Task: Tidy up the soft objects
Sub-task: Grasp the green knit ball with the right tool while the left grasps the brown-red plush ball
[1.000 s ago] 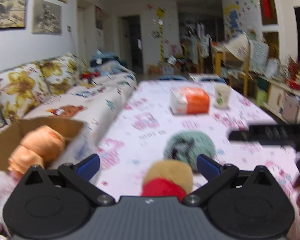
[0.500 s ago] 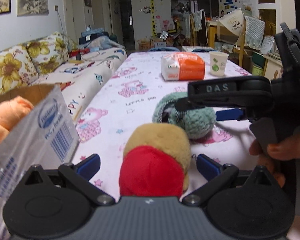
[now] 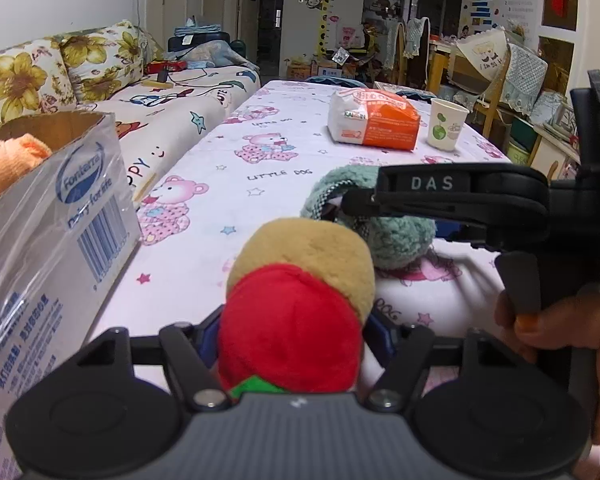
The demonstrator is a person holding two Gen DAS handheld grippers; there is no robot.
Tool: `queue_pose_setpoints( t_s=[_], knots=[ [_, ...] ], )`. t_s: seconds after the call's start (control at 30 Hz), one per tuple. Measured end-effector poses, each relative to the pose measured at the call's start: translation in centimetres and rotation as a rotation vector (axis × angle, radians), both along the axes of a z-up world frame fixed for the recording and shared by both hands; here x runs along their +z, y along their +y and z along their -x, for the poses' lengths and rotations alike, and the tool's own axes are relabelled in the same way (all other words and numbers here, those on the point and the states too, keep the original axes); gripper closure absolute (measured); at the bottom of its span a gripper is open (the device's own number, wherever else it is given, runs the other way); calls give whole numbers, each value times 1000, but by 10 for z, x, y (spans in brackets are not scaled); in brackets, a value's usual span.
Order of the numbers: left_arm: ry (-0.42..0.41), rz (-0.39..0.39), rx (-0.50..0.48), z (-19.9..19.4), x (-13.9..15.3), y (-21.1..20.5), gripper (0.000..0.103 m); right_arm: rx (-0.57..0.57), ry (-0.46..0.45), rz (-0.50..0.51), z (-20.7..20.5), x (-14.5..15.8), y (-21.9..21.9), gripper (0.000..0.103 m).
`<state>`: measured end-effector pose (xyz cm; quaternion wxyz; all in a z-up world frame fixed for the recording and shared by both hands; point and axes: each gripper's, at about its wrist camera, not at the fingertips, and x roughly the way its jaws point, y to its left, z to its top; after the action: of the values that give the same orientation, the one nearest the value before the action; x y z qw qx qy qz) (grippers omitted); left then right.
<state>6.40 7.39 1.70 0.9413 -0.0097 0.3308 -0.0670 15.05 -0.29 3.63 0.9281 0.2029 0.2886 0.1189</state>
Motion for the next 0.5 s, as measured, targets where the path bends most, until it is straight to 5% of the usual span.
queue_pose_setpoints(
  t_s=[0.5],
  knots=[
    [26,106,42,6,2,9,35,-120,63,51,49,6,-31,27]
  ],
)
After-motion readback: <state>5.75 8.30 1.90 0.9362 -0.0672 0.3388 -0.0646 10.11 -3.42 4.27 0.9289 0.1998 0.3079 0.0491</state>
